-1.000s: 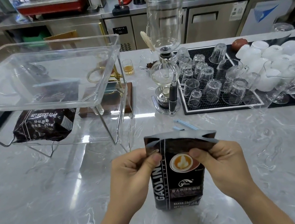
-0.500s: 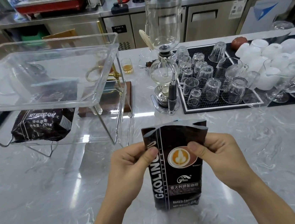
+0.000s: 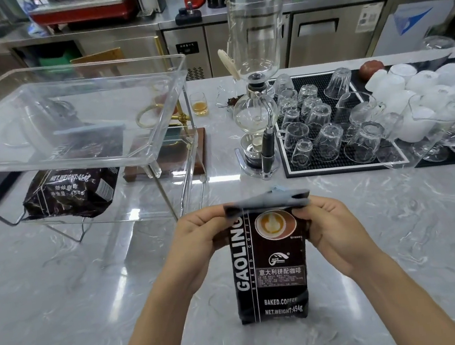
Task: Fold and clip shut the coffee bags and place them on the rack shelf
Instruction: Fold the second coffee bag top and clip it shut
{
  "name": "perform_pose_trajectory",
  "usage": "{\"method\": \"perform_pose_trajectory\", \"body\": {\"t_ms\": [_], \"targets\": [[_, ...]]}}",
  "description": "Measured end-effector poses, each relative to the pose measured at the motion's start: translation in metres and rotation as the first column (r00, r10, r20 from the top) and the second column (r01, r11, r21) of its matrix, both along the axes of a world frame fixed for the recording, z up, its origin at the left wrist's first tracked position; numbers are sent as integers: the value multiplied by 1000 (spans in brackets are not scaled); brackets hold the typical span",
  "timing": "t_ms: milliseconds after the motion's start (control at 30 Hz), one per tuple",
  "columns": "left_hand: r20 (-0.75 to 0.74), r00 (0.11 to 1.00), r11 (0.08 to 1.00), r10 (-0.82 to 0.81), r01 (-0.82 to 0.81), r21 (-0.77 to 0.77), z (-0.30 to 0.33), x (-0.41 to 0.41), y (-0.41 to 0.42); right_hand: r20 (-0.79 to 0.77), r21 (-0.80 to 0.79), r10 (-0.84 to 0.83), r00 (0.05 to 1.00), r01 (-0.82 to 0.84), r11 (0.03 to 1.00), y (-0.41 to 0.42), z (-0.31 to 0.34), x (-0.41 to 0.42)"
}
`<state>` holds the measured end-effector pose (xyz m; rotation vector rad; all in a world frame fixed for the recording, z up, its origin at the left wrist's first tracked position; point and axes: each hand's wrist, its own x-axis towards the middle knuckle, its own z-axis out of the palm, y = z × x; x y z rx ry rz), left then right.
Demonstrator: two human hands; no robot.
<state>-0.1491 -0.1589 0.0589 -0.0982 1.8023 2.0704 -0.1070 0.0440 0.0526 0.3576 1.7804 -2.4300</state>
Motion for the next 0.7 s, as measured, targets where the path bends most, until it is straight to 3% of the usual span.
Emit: {"method": "perform_pose_trajectory", "body": {"t_ms": [300, 467, 700], "targets": [[-227, 974, 998, 0, -15, -65, -2, 11, 4, -70, -58, -8, 998, 4, 998, 5, 2, 3], [-192, 981, 996, -28, 44, 80, 7, 14, -2, -168, 241, 24, 986, 18, 970, 5, 14, 12], [-185, 983, 994, -8, -12, -111, 17, 29, 12, -239, 312, 5, 971, 72, 948, -1, 19, 23]]}}
